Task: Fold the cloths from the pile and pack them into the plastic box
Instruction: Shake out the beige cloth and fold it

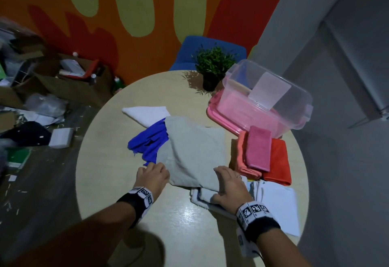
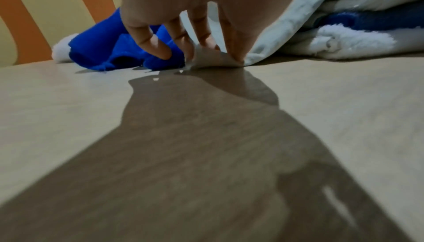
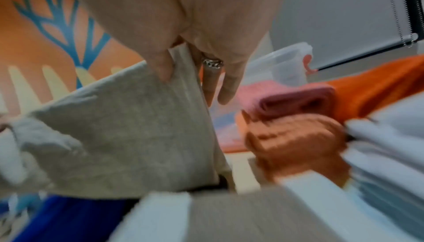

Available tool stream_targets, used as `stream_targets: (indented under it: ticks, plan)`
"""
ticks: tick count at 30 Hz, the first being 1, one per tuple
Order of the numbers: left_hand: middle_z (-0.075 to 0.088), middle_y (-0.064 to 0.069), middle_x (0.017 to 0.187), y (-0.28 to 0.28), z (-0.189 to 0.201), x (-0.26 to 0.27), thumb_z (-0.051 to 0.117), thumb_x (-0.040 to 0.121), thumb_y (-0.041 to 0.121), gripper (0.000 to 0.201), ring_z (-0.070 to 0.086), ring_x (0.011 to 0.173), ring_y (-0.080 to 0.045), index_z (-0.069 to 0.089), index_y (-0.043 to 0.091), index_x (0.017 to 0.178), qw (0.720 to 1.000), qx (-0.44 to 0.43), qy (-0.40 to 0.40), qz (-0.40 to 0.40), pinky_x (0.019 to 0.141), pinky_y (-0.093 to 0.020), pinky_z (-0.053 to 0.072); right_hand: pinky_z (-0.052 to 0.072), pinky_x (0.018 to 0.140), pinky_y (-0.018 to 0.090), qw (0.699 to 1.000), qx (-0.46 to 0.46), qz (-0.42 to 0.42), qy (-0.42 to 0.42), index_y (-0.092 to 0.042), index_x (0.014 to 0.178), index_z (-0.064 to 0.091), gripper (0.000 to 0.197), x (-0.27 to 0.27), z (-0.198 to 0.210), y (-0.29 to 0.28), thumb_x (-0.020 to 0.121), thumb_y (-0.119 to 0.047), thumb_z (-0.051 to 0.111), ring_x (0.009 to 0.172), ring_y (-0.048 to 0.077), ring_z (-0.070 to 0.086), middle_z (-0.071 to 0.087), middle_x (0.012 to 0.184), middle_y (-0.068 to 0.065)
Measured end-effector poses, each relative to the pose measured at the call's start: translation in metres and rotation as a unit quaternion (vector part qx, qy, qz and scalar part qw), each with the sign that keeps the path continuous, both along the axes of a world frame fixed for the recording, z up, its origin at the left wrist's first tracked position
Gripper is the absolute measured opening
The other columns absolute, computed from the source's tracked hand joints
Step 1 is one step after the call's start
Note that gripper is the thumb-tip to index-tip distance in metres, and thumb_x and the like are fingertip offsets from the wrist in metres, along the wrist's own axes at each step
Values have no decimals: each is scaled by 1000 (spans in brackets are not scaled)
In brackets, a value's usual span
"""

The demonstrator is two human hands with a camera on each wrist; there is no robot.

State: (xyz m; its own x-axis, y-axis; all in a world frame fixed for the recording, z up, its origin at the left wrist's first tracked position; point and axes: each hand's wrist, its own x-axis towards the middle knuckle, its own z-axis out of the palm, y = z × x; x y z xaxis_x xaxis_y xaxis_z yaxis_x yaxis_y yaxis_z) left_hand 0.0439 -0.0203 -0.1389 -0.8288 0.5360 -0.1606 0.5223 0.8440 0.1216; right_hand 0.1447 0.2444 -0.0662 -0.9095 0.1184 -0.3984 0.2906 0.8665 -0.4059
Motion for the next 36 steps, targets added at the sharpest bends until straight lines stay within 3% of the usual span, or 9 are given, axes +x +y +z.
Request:
stream_targets:
  ticks: [2,6,10,14,20,24,30,33,36]
  plan:
    - [52,9,78,0,-2,-4,86,68,22,30,52,69,-19,57,30,73,1000,23,19,9,55,-34,41,27,116,31,1000,4,-3,8,-23,147,36,74,4,-3,0,78,-24,66,141,17,30,31,154,-5]
    - [55,5,88,8,30,-8,49,101,22,10,54,88,-24,53,25,93,971,201,-47,117,81,-38,45,43,100,28,991,3,-68,117,-15,123,59,37,0,-1,-1,87,-8,57,117,18,55,59,128,0]
    - [59,-2,90,16,79,-23,39,105,22,11,58,83,-24,49,26,101,896,386,-85,201,66,-33,42,47,77,27,962,-13,-152,227,-13,112,63,17,-22,32,4,97,-15,56,88,17,62,68,99,2]
    - [58,4,107,11,142,-51,61,97,25,22,56,98,-16,54,24,118,891,432,-73,113,80,-31,44,43,65,13,916,-72,-188,347,-13,102,62,8,-46,94,5,98,-13,56,76,13,58,64,85,-3]
    - [63,14,96,-25,212,-73,69,83,-6,32,58,92,2,68,26,87,884,466,-20,26,87,-23,49,43,71,5,870,-157,-161,439,-26,99,63,15,-43,168,-8,95,-12,61,81,-12,58,63,87,-20]
    - [69,22,74,-41,236,-61,67,89,2,21,61,69,4,73,22,92,847,526,-35,67,61,-11,45,50,74,14,854,-202,-171,448,-17,102,69,11,-30,174,-21,94,-12,64,81,-5,63,68,89,-14]
    - [74,-11,91,-54,228,-55,69,91,13,12,68,85,-25,76,10,100,840,531,-48,103,74,-37,54,57,76,29,858,-236,-197,412,-29,97,68,16,-23,161,-32,94,-13,63,82,3,66,70,90,-8]
    - [73,-12,91,-61,229,-49,69,92,15,9,65,78,-14,74,12,98,837,534,-68,102,70,-32,51,57,85,46,855,-263,-201,399,-35,92,68,24,-26,157,-36,96,-13,60,92,20,68,71,95,2]
    - [69,-8,81,-71,235,-45,72,84,27,13,61,73,-13,73,14,88,817,560,-100,95,66,-31,49,56,80,47,823,-343,-216,398,-25,88,71,24,-25,163,-44,94,-6,57,84,27,66,70,87,8]
